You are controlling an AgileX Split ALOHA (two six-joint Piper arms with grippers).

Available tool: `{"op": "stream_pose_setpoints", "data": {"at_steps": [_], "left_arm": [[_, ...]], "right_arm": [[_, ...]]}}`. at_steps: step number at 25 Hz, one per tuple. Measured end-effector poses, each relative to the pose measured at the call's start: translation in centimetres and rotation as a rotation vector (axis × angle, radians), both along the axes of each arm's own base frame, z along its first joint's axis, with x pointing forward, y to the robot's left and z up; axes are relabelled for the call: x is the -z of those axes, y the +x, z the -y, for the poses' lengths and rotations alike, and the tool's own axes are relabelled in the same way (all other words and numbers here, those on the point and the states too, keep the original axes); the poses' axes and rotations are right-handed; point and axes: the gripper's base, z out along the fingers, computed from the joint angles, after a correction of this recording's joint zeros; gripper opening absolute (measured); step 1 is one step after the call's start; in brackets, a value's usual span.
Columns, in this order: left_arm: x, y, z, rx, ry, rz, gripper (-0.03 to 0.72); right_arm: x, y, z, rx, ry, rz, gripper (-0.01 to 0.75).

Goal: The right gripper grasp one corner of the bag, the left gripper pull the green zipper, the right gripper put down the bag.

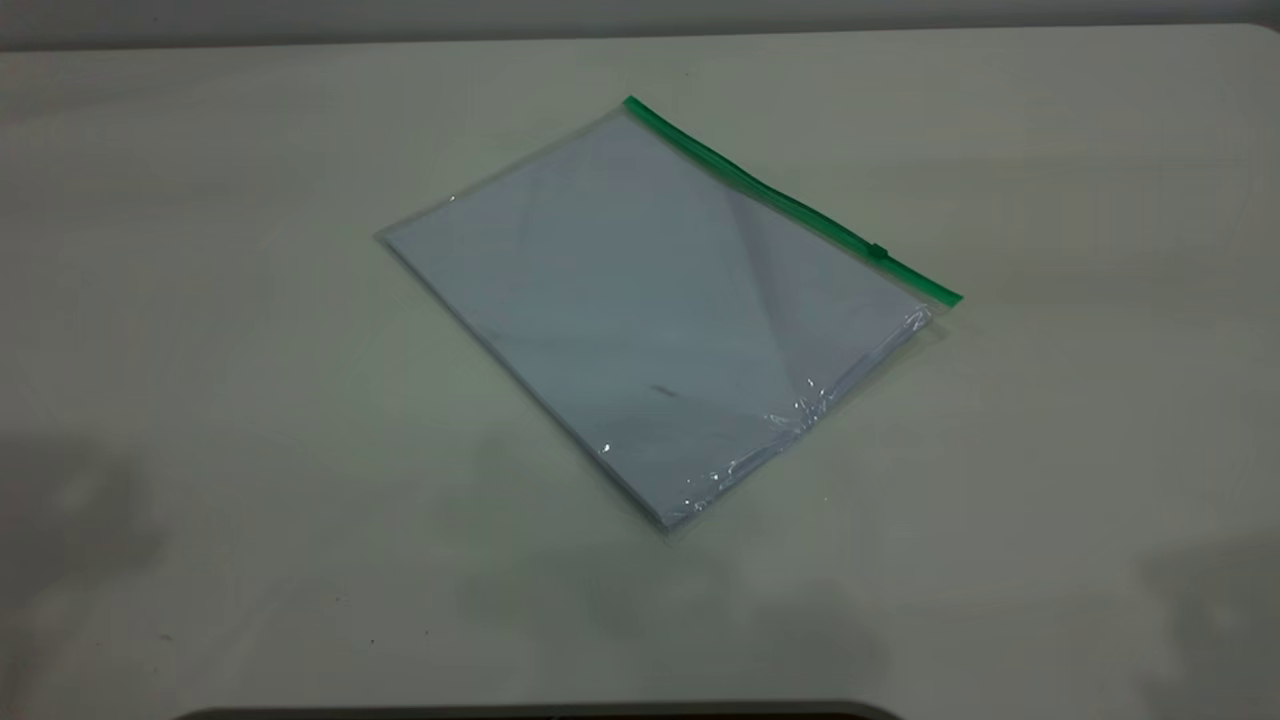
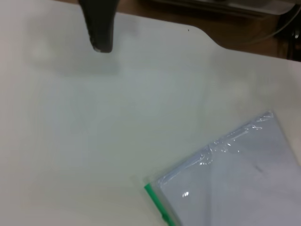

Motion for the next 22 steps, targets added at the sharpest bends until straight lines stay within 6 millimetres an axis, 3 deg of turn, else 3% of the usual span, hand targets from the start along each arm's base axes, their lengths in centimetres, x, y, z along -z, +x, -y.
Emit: {"op": "stream_pose_setpoints", "data": {"at_steps": [6,11,16,22], "left_arm": [[2.1,7.1,0.7,0.100,-0.039,-0.036,0.593],[4.8,11.3,1.5,0.258,-0.054,-0.059,0.593],[6.5,13.5,2.5,0.392,-0.037,-0.044,0.593],[7.9,14.0,4.9,0.529,-0.011,-0.051,0.593]], "right_arm": [[3.2,4.2,-1.0,-0.073,0.016,-0.061,0.570],[6.7,7.4,-2.0,-0.140,0.041,-0.101,0.570],[10.8,9.8,-3.2,-0.211,0.051,-0.141,0.570],[15.8,11.9,-5.7,-0.288,0.055,-0.207,0.570]]}}
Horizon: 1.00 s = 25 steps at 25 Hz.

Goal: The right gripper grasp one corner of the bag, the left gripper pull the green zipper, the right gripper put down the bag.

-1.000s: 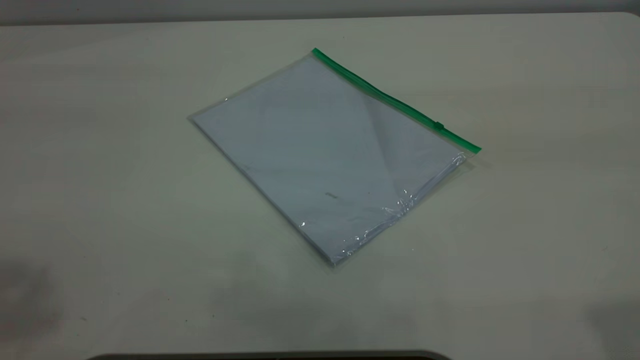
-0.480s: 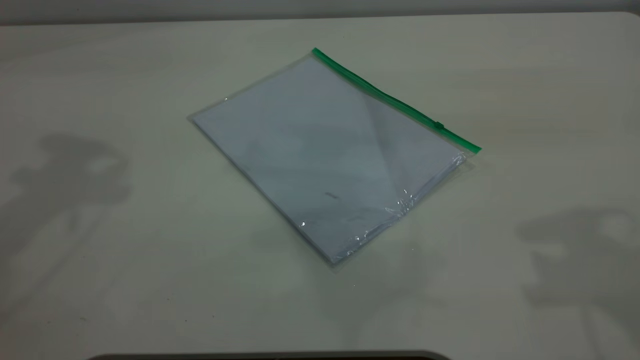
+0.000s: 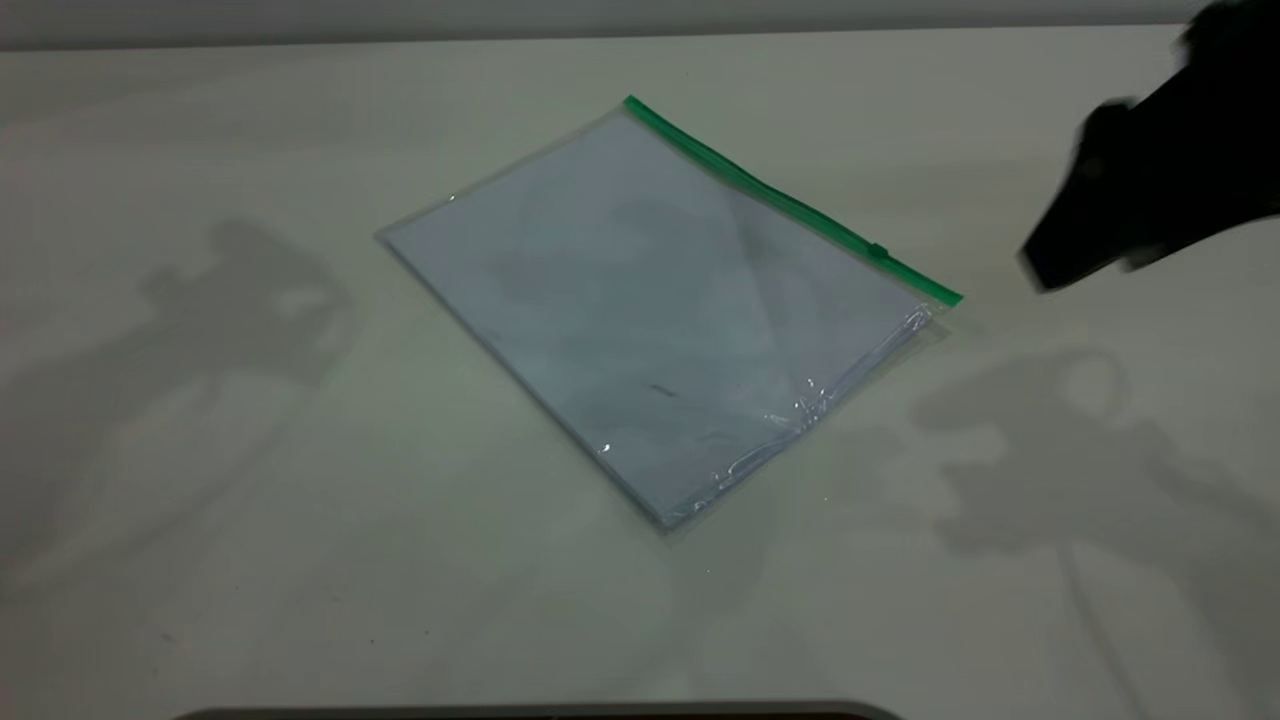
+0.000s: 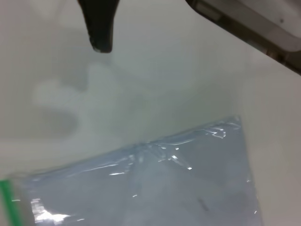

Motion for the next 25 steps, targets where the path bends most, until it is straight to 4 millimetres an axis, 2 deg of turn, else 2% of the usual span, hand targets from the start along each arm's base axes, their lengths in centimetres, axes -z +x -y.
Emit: {"op": "stream_pose_setpoints", "data": {"at_steps": [4,8,11,14,20,22,25], "left_arm": [[0.6,0.0,1.4,0.041,0.002,-0.016,0.593],[0.8,0.0,1.6,0.048,0.002,-0.021,0.593],[0.8,0.0,1.7,0.048,0.002,-0.021,0.593],[0.8,0.0,1.7,0.048,0.003,-0.021,0.593],[0.8,0.0,1.7,0.048,0.003,-0.021,0.593],[0.8,0.0,1.7,0.048,0.003,-0.021,0.593],[0.8,0.0,1.7,0.048,0.003,-0.021,0.593]], "right_arm": [[2.9,2.2,-1.1,-0.010,0.042,-0.060,0.570],[5.6,4.0,-2.1,-0.039,0.098,-0.107,0.570],[6.8,5.2,-2.3,-0.045,0.135,-0.113,0.570],[7.5,6.1,-1.2,-0.013,0.184,-0.127,0.570],[8.6,8.0,3.6,0.110,0.393,-0.157,0.570],[9.4,8.2,4.5,0.143,0.485,-0.170,0.570],[11.1,8.1,5.1,0.176,0.535,-0.185,0.570]]}}
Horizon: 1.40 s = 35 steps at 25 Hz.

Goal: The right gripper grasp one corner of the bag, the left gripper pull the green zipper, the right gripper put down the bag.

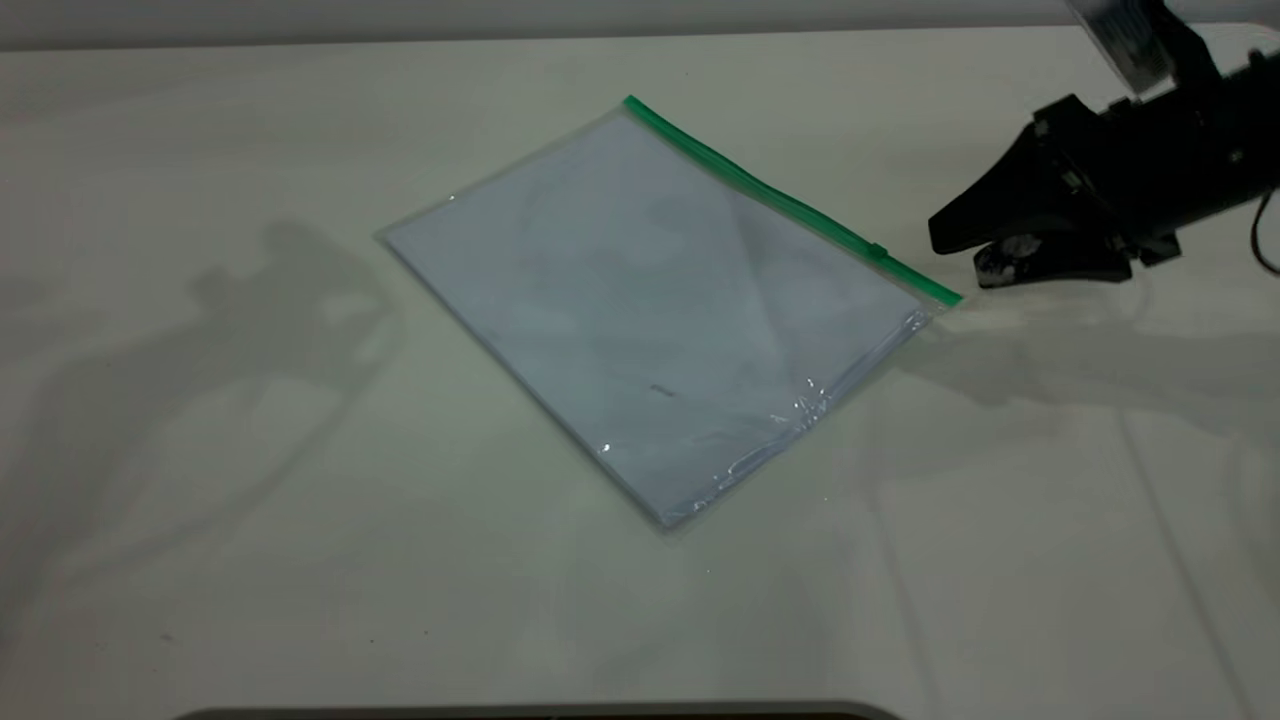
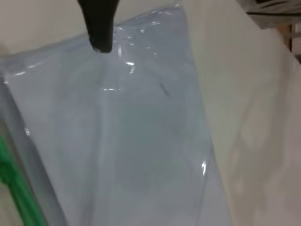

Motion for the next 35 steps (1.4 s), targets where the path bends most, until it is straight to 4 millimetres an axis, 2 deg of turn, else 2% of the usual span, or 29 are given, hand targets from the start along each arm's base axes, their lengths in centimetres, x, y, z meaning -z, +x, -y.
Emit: {"op": "stream_pose_setpoints", "data": {"at_steps": [6,15,24,27,32,35], "left_arm": [[0.0,0.0,0.0,-0.001,0.000,0.002,0.593],[0.0,0.0,0.0,-0.001,0.001,0.003,0.593],[-0.1,0.2,-0.1,-0.012,0.002,0.023,0.593],[-0.1,0.3,-0.1,-0.016,0.003,0.030,0.593],[-0.2,0.4,-0.1,-0.023,0.005,0.044,0.593],[-0.2,0.4,-0.1,-0.023,0.005,0.044,0.593]], "right_arm": [[2.7,-0.4,0.0,0.022,0.004,-0.012,0.570],[5.6,-0.4,-0.1,0.071,0.016,0.004,0.570],[6.5,1.2,-3.7,0.012,0.076,0.055,0.549],[6.5,1.2,-4.5,-0.010,0.074,0.063,0.462],[6.6,1.1,-4.7,-0.034,0.072,0.065,0.209],[6.6,0.9,-4.5,-0.062,0.073,0.063,0.154]]}}
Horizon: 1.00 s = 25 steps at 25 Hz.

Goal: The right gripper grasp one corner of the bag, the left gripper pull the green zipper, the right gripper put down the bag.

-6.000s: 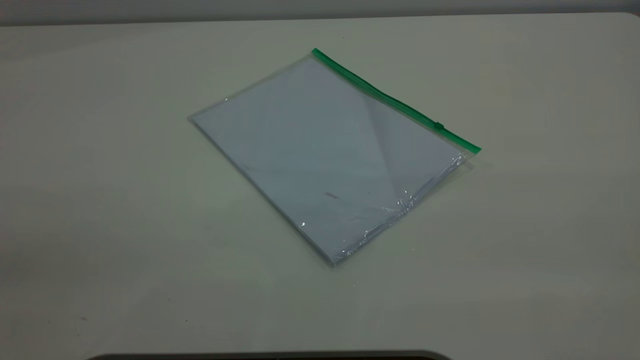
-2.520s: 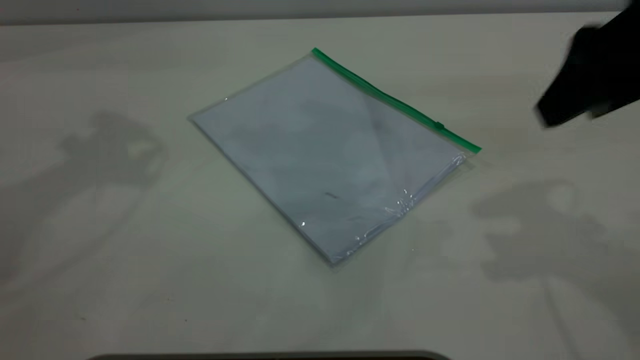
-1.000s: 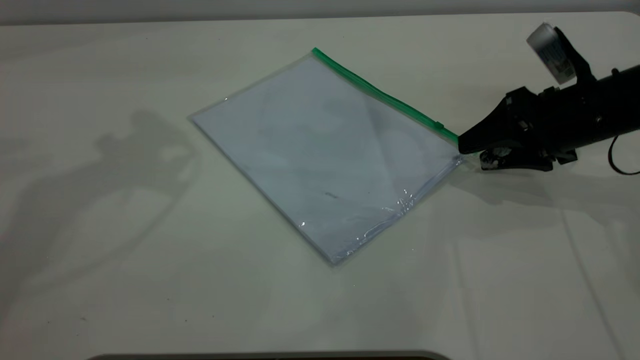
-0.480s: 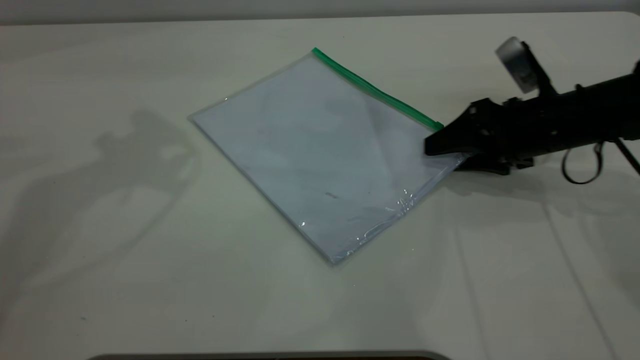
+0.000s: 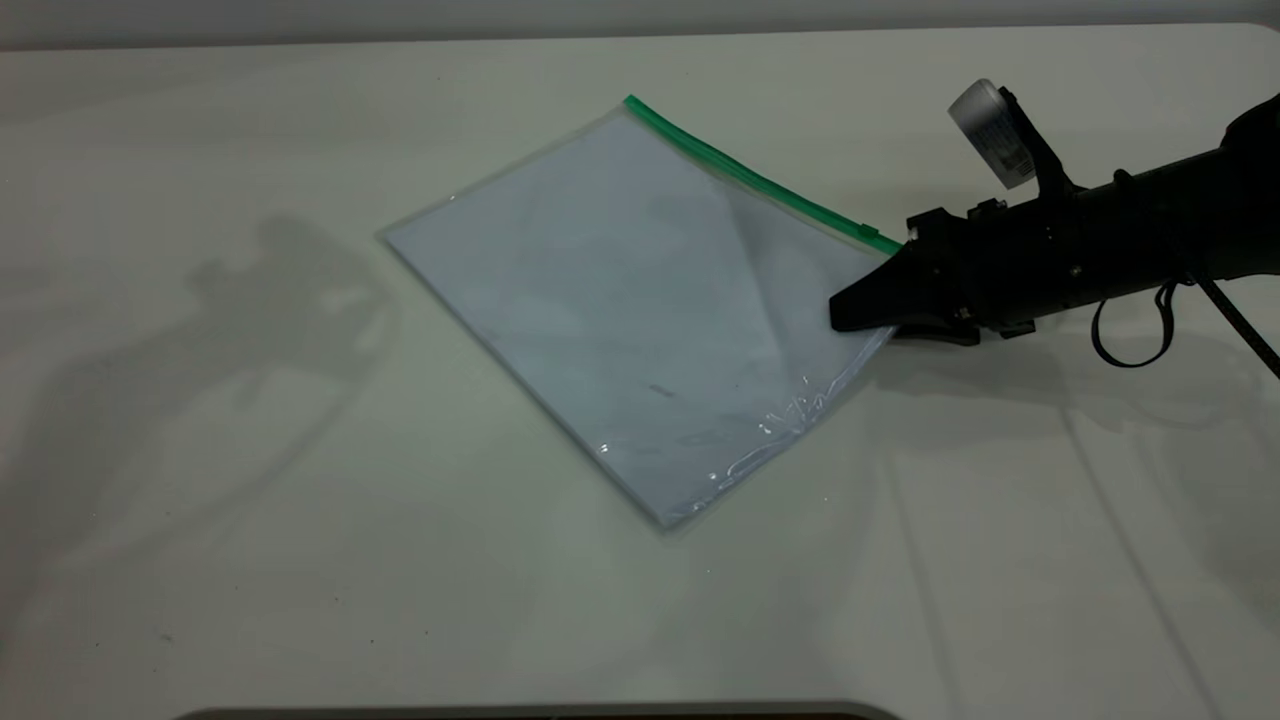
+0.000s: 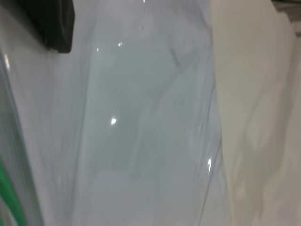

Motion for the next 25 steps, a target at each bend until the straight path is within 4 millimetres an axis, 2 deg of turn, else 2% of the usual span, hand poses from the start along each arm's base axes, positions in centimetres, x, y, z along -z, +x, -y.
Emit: {"op": "stream_pose_setpoints", "data": {"at_steps": [3,8,10,12,14,18,22,25], "left_arm": [[0.0,0.0,0.0,-0.001,0.000,0.003,0.593],[0.0,0.1,0.0,-0.005,0.002,0.012,0.593],[-0.1,0.1,0.0,-0.007,0.002,0.016,0.593],[-0.1,0.2,0.0,-0.008,0.002,0.019,0.593],[-0.1,0.2,0.0,-0.008,0.002,0.019,0.593],[-0.1,0.2,-0.1,-0.009,0.002,0.020,0.593],[-0.1,0.2,-0.1,-0.010,0.003,0.023,0.593],[0.1,0.3,0.0,0.021,0.019,0.031,0.593]], "right_arm": [[-0.1,-0.1,0.6,-0.001,0.013,-0.011,0.189],[-0.4,0.1,1.4,0.018,0.058,-0.012,0.353],[-0.5,0.1,1.3,0.022,0.078,-0.011,0.369],[-0.6,0.2,1.3,0.032,0.090,-0.009,0.337],[-0.7,0.3,1.3,0.043,0.096,-0.008,0.263],[-0.7,0.4,1.3,0.060,0.101,0.003,0.057],[-0.9,0.8,1.3,0.059,0.102,0.045,0.034],[-1.5,1.6,1.1,-0.009,0.085,0.101,0.034]]}}
